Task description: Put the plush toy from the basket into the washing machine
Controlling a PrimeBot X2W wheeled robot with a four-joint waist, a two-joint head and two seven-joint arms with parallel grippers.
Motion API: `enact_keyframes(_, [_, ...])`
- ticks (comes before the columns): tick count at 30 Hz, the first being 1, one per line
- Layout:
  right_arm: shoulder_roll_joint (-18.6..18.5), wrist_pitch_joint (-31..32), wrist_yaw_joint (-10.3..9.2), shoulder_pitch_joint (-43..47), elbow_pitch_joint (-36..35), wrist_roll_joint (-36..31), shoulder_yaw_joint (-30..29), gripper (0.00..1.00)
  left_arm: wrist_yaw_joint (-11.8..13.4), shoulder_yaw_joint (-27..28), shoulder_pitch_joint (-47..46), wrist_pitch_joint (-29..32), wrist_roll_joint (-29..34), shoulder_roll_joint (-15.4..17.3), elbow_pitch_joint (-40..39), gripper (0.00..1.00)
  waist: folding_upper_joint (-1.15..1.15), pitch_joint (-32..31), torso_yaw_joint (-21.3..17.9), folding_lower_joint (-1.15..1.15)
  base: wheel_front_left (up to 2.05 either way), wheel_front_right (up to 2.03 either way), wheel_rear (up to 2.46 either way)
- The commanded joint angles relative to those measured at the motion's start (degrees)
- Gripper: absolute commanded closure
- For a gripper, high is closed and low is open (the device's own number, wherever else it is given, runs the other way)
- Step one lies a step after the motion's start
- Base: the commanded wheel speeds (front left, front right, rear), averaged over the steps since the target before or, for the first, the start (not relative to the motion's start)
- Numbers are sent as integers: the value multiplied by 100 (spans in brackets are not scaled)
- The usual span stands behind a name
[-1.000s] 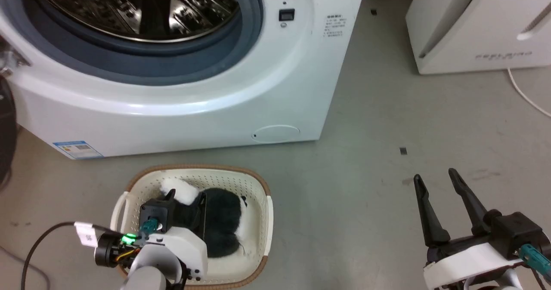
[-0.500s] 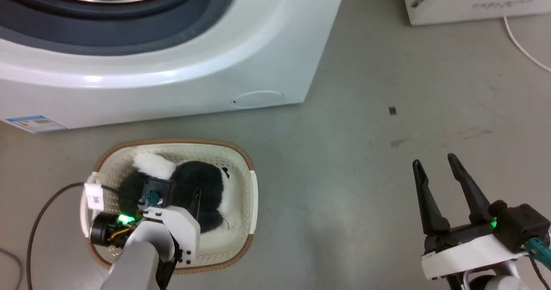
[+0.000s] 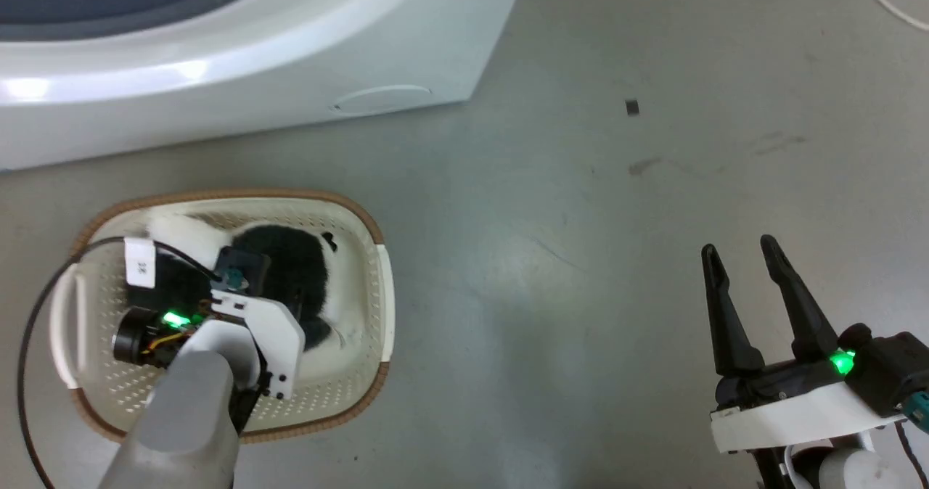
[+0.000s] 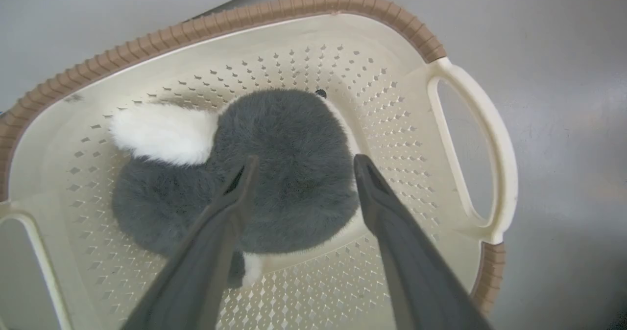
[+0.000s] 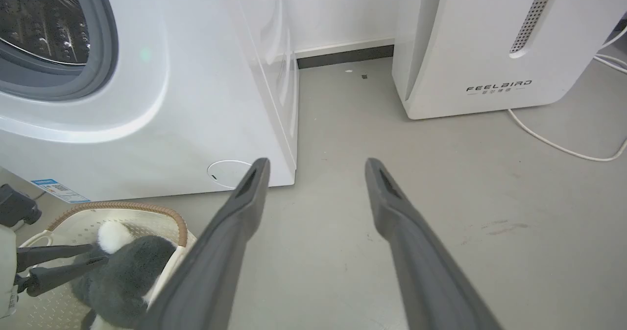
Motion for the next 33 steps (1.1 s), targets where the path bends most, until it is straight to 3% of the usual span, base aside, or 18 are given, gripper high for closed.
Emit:
enact_keyframes(1, [-1,-62,-4,-125,-39,94,13,0,-30,-58,-192,36,-59,76,175,0,0,232,-144,-1,0,0,0])
enact_keyframes(10, [-1,-169,-4,-231,-85,313,164,0,-88,-417,-784,478,-259,404,816,0,0,868,-405,-1,0,0,0])
enact_keyframes(20, [-1,-288,-5,-355,-135,554,300,0,-74,-747,-1392,645,-365,822,1455,0,0,1494,-660,-1,0,0,0])
enact_keyframes(27, [-1,-372,-5,-435,-140,684,367,0,-74,-917,-1685,642,-461,931,1902,0,0,1842,-783,-1,0,0,0])
enact_keyframes(28, [-1,-383,-5,-444,-136,696,369,0,-83,-933,-1715,649,-490,919,1963,18,0,1877,-789,-1,0,0,0])
enact_keyframes(29, [-1,-395,-5,-456,-131,705,372,0,-91,-938,-1752,618,-530,913,2022,77,0,1910,-795,-1,0,0,0])
enact_keyframes(30, [-1,-407,-5,-472,-126,711,376,0,-98,-947,-1784,586,-565,911,2082,100,0,1936,-803,-1,0,0,0])
enact_keyframes(33, [-1,-420,-5,-503,-98,683,363,0,-111,-966,-1751,548,-633,875,2166,100,0,1880,-788,-1,0,0,0])
